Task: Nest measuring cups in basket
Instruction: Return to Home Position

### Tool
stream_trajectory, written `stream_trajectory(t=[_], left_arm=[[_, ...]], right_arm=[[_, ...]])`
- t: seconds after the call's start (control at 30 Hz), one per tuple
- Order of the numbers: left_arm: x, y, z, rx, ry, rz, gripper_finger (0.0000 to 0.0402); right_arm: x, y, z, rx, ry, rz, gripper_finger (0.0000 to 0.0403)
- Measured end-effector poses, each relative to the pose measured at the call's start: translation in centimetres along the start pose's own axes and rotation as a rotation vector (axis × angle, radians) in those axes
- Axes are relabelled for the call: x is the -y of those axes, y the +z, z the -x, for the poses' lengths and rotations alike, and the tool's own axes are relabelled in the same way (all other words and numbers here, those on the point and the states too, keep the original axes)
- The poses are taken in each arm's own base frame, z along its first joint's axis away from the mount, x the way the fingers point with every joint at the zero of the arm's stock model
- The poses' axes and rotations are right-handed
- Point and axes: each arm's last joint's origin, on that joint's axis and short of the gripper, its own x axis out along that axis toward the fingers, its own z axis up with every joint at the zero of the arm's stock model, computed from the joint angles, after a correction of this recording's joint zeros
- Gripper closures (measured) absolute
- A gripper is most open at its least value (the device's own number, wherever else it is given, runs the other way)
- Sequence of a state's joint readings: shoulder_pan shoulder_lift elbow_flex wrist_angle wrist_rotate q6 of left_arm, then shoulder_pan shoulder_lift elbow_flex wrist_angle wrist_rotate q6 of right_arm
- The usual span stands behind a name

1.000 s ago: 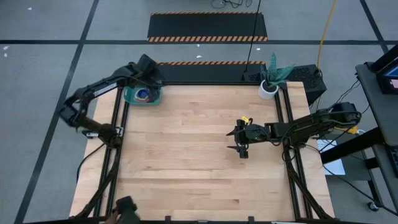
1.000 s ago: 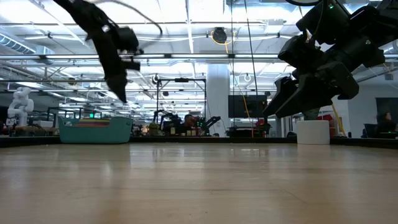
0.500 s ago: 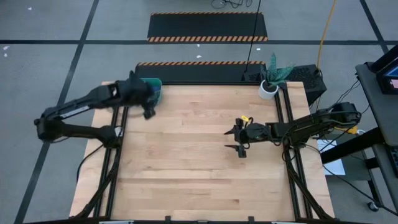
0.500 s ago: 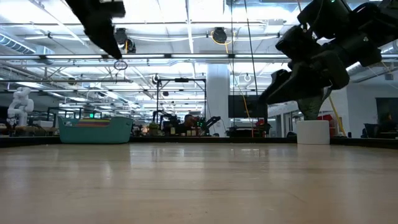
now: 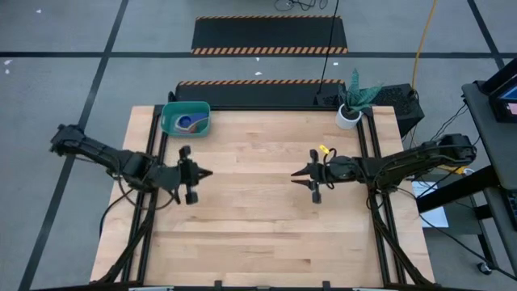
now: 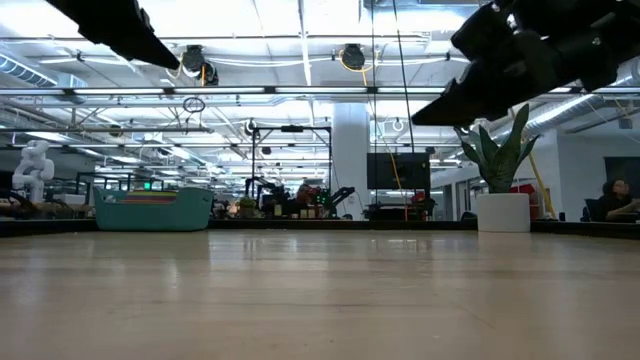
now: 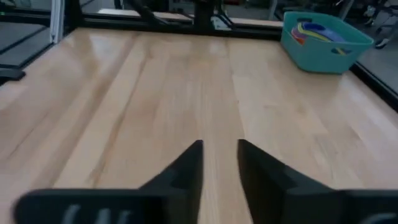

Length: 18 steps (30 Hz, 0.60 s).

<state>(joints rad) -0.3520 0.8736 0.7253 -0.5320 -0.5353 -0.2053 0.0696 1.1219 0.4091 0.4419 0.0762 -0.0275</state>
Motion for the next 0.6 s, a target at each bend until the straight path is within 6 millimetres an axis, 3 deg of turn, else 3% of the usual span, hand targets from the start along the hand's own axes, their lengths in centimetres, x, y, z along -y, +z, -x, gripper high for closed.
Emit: stream_trajectory(t=[0.2, 0.37, 0.6], left_arm=[[1.7, -1.2, -0.4, 0.083, -0.067, -0.074, 0.0397], [2.7, -2.7, -1.5, 0.163, -0.194, -0.145, 0.0383], [2.8, -4.3, -2.9, 0.303, -0.292, -0.193, 0.0398]], right_arm=[[-1.2, 0.1, 1.0, -0.026, 0.058, 0.032, 0.0396], [-2.0, -0.4, 1.9, -0.019, 0.102, 0.036, 0.0398], [-2.1, -2.2, 3.9, 0.018, 0.127, 0.057, 0.0402]])
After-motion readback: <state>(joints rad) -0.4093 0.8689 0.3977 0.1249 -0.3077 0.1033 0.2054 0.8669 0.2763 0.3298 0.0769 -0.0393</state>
